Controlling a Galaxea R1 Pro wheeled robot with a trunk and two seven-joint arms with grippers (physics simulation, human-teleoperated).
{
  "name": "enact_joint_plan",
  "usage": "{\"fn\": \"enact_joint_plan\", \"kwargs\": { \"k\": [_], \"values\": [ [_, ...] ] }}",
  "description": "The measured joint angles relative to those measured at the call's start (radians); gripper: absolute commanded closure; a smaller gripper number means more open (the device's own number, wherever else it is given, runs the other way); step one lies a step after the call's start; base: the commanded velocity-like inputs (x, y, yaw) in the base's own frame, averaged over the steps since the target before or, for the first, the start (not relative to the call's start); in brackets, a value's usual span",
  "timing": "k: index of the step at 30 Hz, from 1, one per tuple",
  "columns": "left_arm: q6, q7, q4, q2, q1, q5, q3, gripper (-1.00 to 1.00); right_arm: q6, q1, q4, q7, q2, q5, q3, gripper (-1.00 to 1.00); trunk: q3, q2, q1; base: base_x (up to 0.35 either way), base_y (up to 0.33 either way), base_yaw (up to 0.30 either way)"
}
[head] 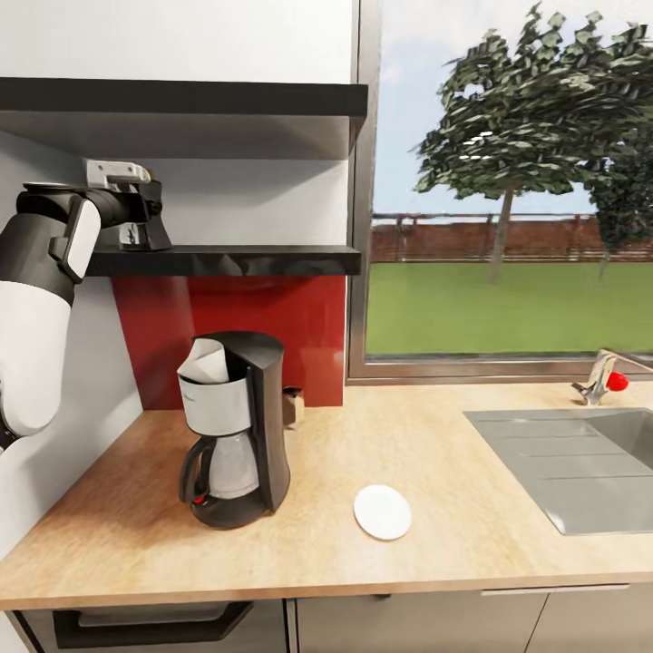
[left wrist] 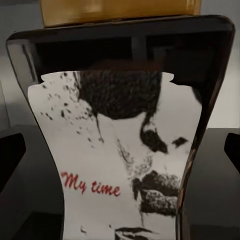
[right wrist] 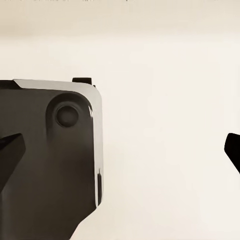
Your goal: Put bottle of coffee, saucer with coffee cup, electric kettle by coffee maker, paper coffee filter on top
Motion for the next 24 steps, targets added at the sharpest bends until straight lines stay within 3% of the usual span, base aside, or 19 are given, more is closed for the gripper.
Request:
{"fn": "enact_joint_plan", "kwargs": {
  "k": [19, 20, 24],
  "values": [
    [-0.002, -0.001, -0.002, 0.001, 0.035, 0.0, 0.001, -1.0, 0.0, 0.0, 0.001, 0.0, 0.0, 0.0, 0.0, -1.0, 0.0, 0.0, 0.0, 0.002, 0.0, 0.0],
    [-0.002, -0.001, -0.002, 0.001, 0.036, 0.0, 0.001, 1.0, 0.0, 0.0, 0.001, 0.0, 0.0, 0.0, 0.0, -1.0, 0.0, 0.0, 0.0, 0.0, 0.0, 0.0],
    [-0.001, 0.0, -0.003, 0.001, 0.036, 0.003, 0.001, 1.0, 0.0, 0.0, 0.001, 0.0, 0.0, 0.001, 0.0, -1.0, 0.0, 0.0, 0.0, 0.0, 0.0, 0.0]
  ]
}}
